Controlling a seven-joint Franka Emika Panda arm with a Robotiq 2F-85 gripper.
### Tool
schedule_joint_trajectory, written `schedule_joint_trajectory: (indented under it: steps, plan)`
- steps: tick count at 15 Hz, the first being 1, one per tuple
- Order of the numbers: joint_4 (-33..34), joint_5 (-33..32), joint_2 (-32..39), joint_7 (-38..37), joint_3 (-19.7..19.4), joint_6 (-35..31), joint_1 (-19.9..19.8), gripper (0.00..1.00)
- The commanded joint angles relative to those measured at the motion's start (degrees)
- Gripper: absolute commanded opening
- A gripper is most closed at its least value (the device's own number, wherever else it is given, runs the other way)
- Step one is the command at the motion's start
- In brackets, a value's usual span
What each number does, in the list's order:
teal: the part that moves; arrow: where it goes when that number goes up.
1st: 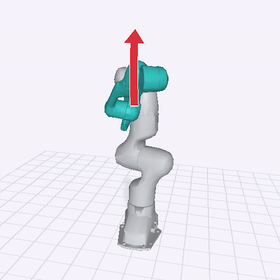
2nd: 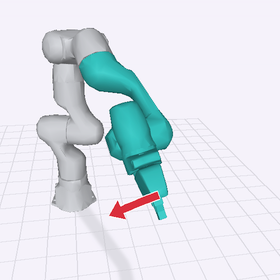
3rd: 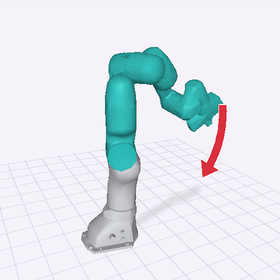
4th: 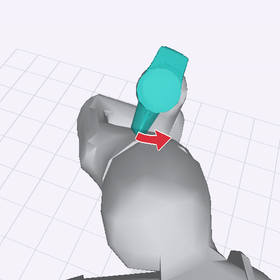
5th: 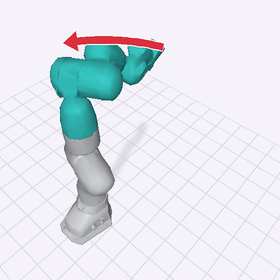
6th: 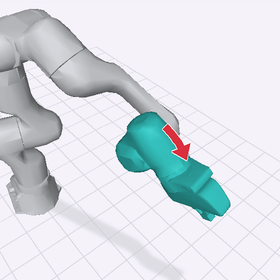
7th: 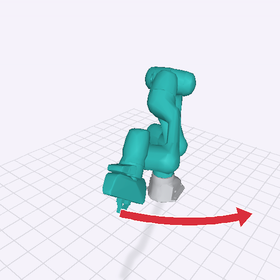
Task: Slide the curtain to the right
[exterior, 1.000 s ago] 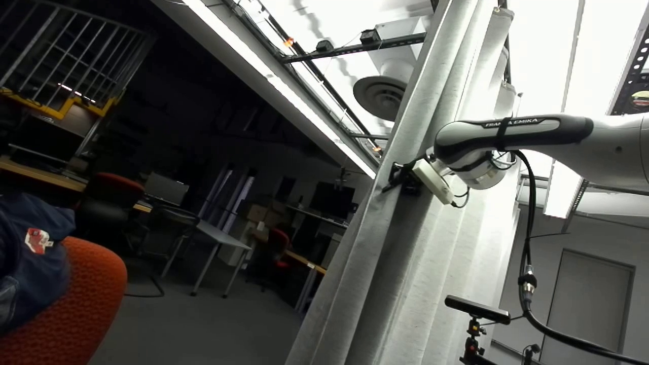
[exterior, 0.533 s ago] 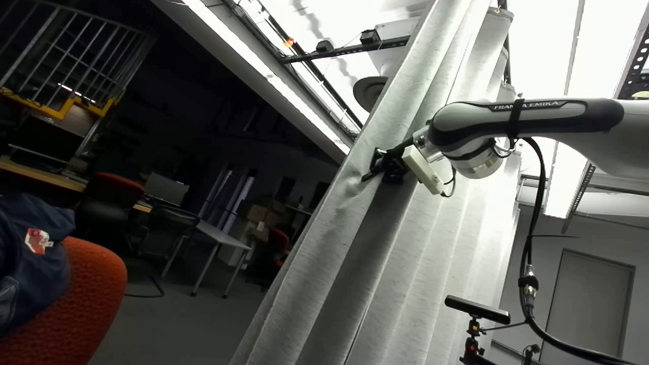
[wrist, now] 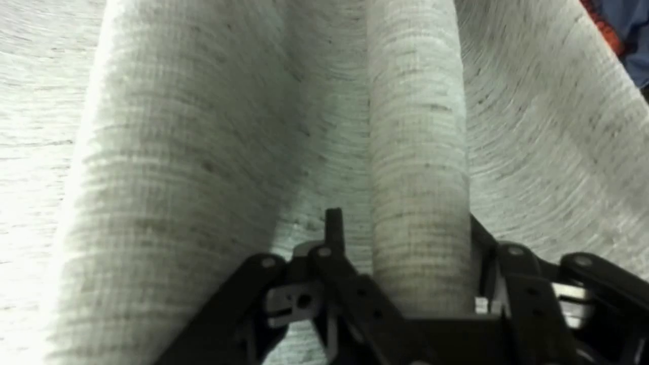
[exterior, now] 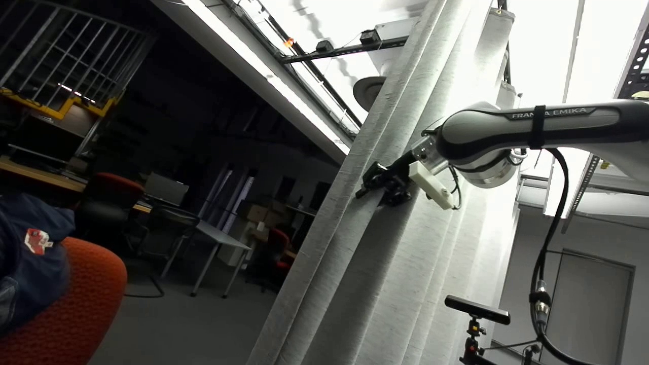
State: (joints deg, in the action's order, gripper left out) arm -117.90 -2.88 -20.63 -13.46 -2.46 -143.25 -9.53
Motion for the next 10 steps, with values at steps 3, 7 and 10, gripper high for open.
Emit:
schedule_joint_trajectory:
  steps: [3,7,10]
  plan:
    - [-9.3,-7.07,-10.64,2.34,2.21,10.34,-0.58,1.0]
    - [-15.13,-11.94,-17.67,3.5,3.9,18.34,-0.32,1.0]
    - [-18.32,-13.2,-21.57,4.49,4.62,22.19,0.56,1.0]
